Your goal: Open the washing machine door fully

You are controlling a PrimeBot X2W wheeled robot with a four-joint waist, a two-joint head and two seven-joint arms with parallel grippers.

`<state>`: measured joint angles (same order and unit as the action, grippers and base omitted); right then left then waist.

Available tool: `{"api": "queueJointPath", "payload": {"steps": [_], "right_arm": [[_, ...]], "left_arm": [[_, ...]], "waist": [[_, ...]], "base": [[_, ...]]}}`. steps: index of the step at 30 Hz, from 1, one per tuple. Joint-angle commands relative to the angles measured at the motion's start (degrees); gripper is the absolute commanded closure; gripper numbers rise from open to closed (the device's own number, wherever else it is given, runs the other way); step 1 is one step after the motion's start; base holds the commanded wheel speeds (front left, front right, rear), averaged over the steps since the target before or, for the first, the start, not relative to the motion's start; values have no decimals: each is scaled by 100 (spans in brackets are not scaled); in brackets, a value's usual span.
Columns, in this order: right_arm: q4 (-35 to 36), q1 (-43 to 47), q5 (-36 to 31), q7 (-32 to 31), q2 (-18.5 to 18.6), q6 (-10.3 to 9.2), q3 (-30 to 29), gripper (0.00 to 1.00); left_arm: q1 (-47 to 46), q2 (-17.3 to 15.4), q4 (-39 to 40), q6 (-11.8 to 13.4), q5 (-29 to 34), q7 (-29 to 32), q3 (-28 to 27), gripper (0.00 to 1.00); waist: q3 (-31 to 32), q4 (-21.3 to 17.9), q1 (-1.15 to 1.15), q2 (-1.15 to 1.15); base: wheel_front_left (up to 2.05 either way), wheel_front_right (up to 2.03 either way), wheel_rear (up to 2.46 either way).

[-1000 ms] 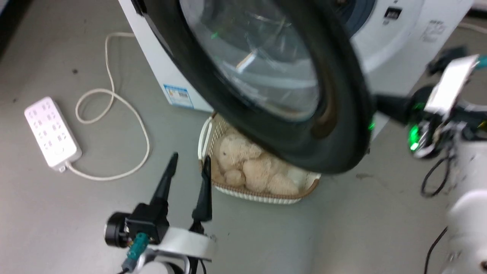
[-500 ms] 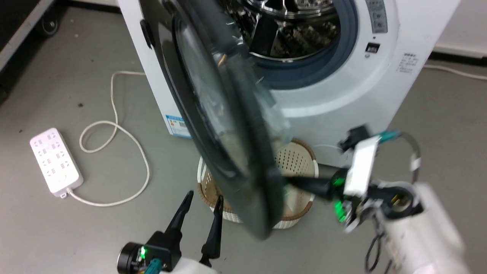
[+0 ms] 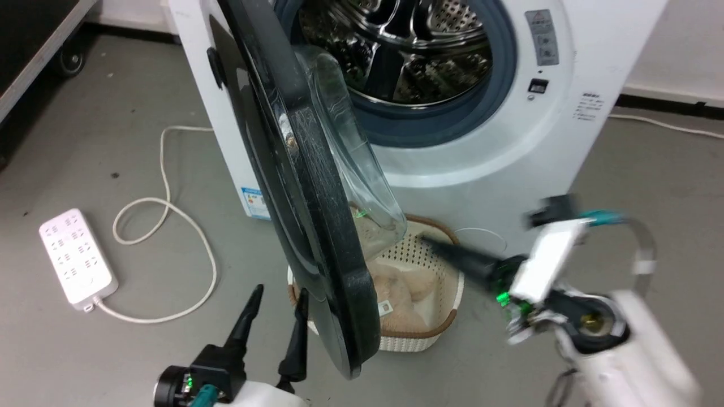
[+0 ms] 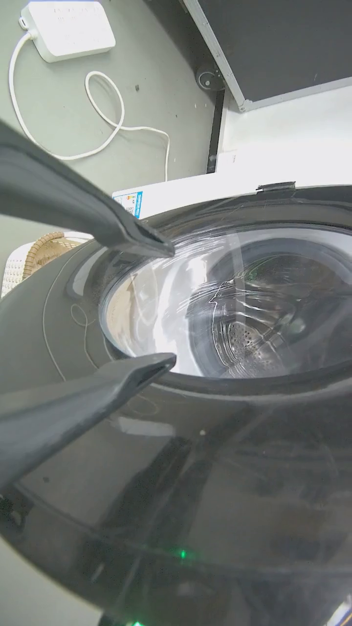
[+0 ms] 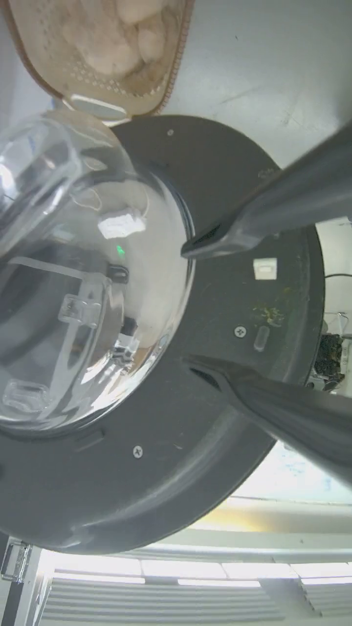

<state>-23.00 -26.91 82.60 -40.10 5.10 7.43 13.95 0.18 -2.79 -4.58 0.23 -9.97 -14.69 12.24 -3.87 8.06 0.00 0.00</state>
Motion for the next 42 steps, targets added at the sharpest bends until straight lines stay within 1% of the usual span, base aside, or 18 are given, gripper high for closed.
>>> {"api": "queueJointPath", "payload": {"steps": [1,3,7,10,13,15,16,18,21,25,29,34,42], "right_arm": [[123,152,-157,178,131,6,-75,0],[494,285,-700,783,384,6,-176,0],[1297,654,-2014,2259,907,6,-222,0],[1686,995,-3329,3385,1372,6,-136,0],[1829,1400,-4515,4254,1558,6,-284,0],[1913,1698,-5284,4663,1533,6,-498,0],[1969,1848,-5602,4837,1436,6,-667,0],[2109,2154,-6216,5042,1196,6,-968,0],[2378,2613,-6963,5133,733,6,-1378,0],[2571,3111,-7588,5202,250,6,-1566,0],[2595,3412,-7818,5274,-40,6,-1737,0],[2577,3557,-7922,5348,-178,6,-1705,0],[2522,3532,-7899,5391,-219,6,-1679,0]], "left_arm": [[101,-10,7,-31,-31,-30,-36,0],[86,-10,14,-52,-76,-30,-124,0],[58,-10,4,-146,-150,-30,-257,0],[61,-19,-14,-234,-176,-30,-347,0],[92,-20,-21,-266,-195,-30,-460,0],[116,-20,-21,-280,-199,-30,-525,0],[128,-19,-17,-283,-200,-30,-561,0],[158,-19,-5,-289,-202,-30,-628,0],[186,-18,-12,-323,-200,-30,-710,0],[217,-17,-47,-353,-176,-30,-810,0],[247,-16,-100,-366,-118,-30,-840,0],[301,-13,-141,-276,-91,-30,-909,0],[287,-11,-168,-209,-125,-30,-790,0]], "waist": [[63,-53,0,0],[123,-118,0,0],[255,-287,0,0],[352,-435,0,0],[419,-577,0,0],[437,-661,0,0],[442,-708,0,0],[452,-788,0,0],[444,-868,0,0],[431,-925,0,0],[429,-900,0,0],[434,-862,0,0],[454,-793,0,0]], "base": [[0,0,0],[0,0,0],[0,0,0],[0,0,0],[0,0,0],[0,0,0],[0,0,0],[0,0,0],[0,0,0],[0,0,0],[0,0,0],[0,0,0],[0,0,0]]}}
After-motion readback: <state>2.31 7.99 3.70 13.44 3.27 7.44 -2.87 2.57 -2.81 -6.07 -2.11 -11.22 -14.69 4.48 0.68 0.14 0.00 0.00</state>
